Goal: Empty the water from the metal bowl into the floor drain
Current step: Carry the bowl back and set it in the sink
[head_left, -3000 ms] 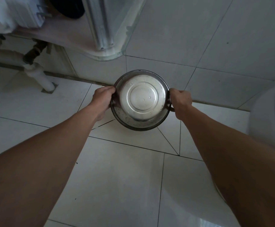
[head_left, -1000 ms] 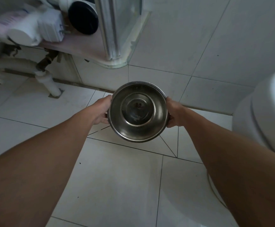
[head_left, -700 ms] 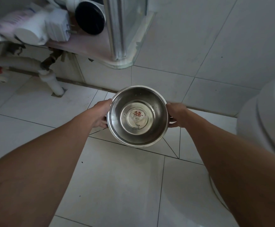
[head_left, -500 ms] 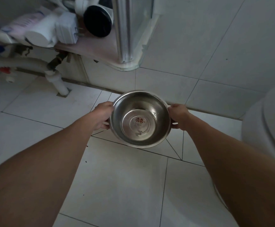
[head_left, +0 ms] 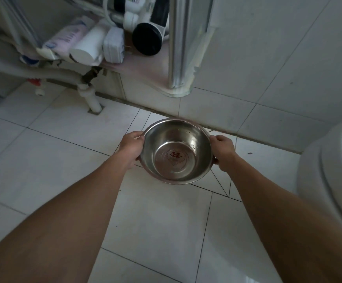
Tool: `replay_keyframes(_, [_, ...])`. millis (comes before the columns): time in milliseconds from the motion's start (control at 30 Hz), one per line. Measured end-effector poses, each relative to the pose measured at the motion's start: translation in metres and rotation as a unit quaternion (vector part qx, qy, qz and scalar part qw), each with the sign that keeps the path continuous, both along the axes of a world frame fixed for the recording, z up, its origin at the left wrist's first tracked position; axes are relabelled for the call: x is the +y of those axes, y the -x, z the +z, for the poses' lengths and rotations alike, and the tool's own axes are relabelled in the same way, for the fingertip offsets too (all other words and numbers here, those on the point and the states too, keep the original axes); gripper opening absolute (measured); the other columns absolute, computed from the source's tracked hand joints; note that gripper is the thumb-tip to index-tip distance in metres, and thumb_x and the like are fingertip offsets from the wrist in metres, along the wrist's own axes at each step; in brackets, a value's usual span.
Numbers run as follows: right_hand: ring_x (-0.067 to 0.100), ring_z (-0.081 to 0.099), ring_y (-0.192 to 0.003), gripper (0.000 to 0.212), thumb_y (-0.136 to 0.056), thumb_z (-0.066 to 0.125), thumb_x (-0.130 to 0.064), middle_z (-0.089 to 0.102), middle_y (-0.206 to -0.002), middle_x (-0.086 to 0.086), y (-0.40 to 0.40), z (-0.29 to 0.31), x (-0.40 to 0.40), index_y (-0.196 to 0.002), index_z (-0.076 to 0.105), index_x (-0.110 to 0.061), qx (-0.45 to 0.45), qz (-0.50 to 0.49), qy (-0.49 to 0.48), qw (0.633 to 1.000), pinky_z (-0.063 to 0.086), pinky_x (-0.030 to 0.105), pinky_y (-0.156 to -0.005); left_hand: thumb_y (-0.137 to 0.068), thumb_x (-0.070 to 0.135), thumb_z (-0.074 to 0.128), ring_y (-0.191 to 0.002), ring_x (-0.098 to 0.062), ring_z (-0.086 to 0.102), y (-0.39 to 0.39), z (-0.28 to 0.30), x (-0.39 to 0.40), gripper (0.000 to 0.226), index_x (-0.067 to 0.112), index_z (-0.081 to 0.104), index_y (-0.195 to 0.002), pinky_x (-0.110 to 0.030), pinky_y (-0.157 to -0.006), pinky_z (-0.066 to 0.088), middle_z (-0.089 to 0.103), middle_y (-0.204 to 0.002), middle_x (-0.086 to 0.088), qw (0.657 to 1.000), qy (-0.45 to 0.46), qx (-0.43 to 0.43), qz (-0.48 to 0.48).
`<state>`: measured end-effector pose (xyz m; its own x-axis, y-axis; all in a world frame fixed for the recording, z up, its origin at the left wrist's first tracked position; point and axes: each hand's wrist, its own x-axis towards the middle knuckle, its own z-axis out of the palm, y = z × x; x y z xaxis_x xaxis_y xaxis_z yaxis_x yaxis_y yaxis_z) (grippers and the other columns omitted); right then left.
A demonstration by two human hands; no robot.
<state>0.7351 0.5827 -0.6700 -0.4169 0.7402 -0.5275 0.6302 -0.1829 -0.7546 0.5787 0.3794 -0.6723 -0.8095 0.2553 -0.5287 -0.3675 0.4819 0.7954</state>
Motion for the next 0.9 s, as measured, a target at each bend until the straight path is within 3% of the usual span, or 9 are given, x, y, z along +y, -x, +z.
replay_keyframes(100, [0.023, 0.059, -0.072, 0.029, -0.104, 0.047, -0.024, 0.066, -0.098, 0.014, -0.008, 0.017, -0.018, -0.119, 0.066, -0.008, -0.007, -0.007, 0.009, 1.000, 0.047, 0.032, -0.055, -0.099, 0.017, 0.053, -0.077, -0.023, 0.070, -0.016, 0.022, -0.019, 0.028, 0.027, 0.069, -0.120, -0.034, -0.061, 0.059, 0.074, -0.099, -0.003, 0.999, -0.003, -0.024, 0.028])
replay_keyframes(200, [0.025, 0.063, -0.075, 0.025, -0.103, 0.048, -0.019, 0.070, -0.094, 0.014, -0.018, 0.047, -0.039, -0.106, 0.071, -0.009, -0.021, -0.010, 0.026, 0.999, 0.059, 0.039, -0.069, -0.094, 0.011, 0.058, -0.073, -0.024, 0.069, -0.028, 0.057, -0.040, 0.024, 0.025, 0.075, -0.103, -0.031, -0.060, 0.055, 0.077, -0.094, -0.004, 0.999, -0.001, -0.040, 0.037])
replay_keyframes(267, [0.024, 0.066, -0.076, 0.023, -0.101, 0.050, -0.019, 0.072, -0.093, 0.011, -0.026, 0.075, -0.059, -0.102, 0.072, -0.012, -0.024, -0.008, 0.050, 0.998, 0.060, 0.038, -0.071, -0.094, 0.010, 0.060, -0.076, -0.024, 0.069, -0.036, 0.086, -0.060, 0.022, 0.026, 0.075, -0.095, -0.032, -0.065, 0.056, 0.078, -0.097, -0.006, 0.998, 0.009, -0.042, 0.047])
replay_keyframes(433, [0.027, 0.068, -0.085, 0.024, -0.100, 0.049, -0.019, 0.072, -0.095, 0.010, -0.039, 0.169, -0.122, -0.102, 0.073, -0.016, -0.037, -0.012, 0.098, 0.994, 0.061, 0.044, -0.080, -0.095, 0.003, 0.056, -0.102, -0.031, 0.071, -0.055, 0.181, -0.127, 0.030, 0.016, 0.072, -0.118, -0.039, -0.080, 0.058, 0.074, -0.116, -0.010, 0.995, 0.048, -0.057, 0.070])
replay_keyframes(500, [0.024, 0.066, -0.083, 0.024, -0.100, 0.049, -0.019, 0.071, -0.093, 0.009, -0.039, 0.222, -0.150, -0.096, 0.073, -0.019, -0.037, 0.000, 0.111, 0.993, 0.060, 0.041, -0.075, -0.096, 0.004, 0.059, -0.109, -0.032, 0.068, -0.064, 0.234, -0.160, 0.032, 0.014, 0.070, -0.123, -0.041, -0.086, 0.058, 0.072, -0.122, -0.010, 0.992, 0.056, -0.068, 0.093])
replay_keyframes(567, [0.025, 0.061, -0.078, 0.024, -0.098, 0.049, -0.018, 0.068, -0.086, 0.010, -0.040, 0.271, -0.173, -0.088, 0.071, -0.015, -0.033, 0.026, 0.126, 0.991, 0.056, 0.040, -0.069, -0.093, 0.003, 0.061, -0.107, -0.031, 0.069, -0.071, 0.283, -0.189, 0.033, 0.012, 0.071, -0.124, -0.038, -0.081, 0.057, 0.072, -0.123, -0.012, 0.989, 0.054, -0.068, 0.122])
replay_keyframes(667, [0.026, 0.052, -0.074, 0.023, -0.091, 0.047, -0.014, 0.057, -0.079, 0.013, -0.042, 0.345, -0.206, -0.091, 0.066, -0.001, -0.020, 0.066, 0.144, 0.987, 0.046, 0.041, -0.066, -0.091, 0.001, 0.062, -0.087, -0.027, 0.072, -0.084, 0.358, -0.228, 0.026, 0.021, 0.077, -0.100, -0.031, -0.068, 0.056, 0.076, -0.108, -0.010, 0.986, 0.043, -0.066, 0.146])
replay_keyframes(800, [0.025, 0.055, -0.074, 0.022, -0.093, 0.049, -0.016, 0.063, -0.082, 0.011, -0.030, 0.471, -0.252, -0.094, 0.071, -0.018, -0.008, 0.105, 0.178, 0.978, 0.048, 0.041, -0.070, -0.086, 0.001, 0.067, -0.073, -0.022, 0.071, -0.092, 0.490, -0.286, 0.037, 0.033, 0.078, -0.071, -0.031, -0.065, 0.054, 0.079, -0.082, 0.003, 0.975, 0.034, -0.039, 0.214])
replay_keyframes(900, [0.025, 0.058, -0.078, 0.019, -0.094, 0.053, -0.018, 0.065, -0.083, 0.009, -0.015, 0.558, -0.278, -0.092, 0.071, -0.022, 0.024, 0.147, 0.216, 0.965, 0.054, 0.044, -0.077, -0.089, 0.002, 0.066, -0.086, -0.026, 0.070, -0.097, 0.584, -0.321, 0.033, 0.031, 0.078, -0.078, -0.040, -0.077, 0.056, 0.077, -0.089, 0.001, 0.965, 0.027, -0.011, 0.260])
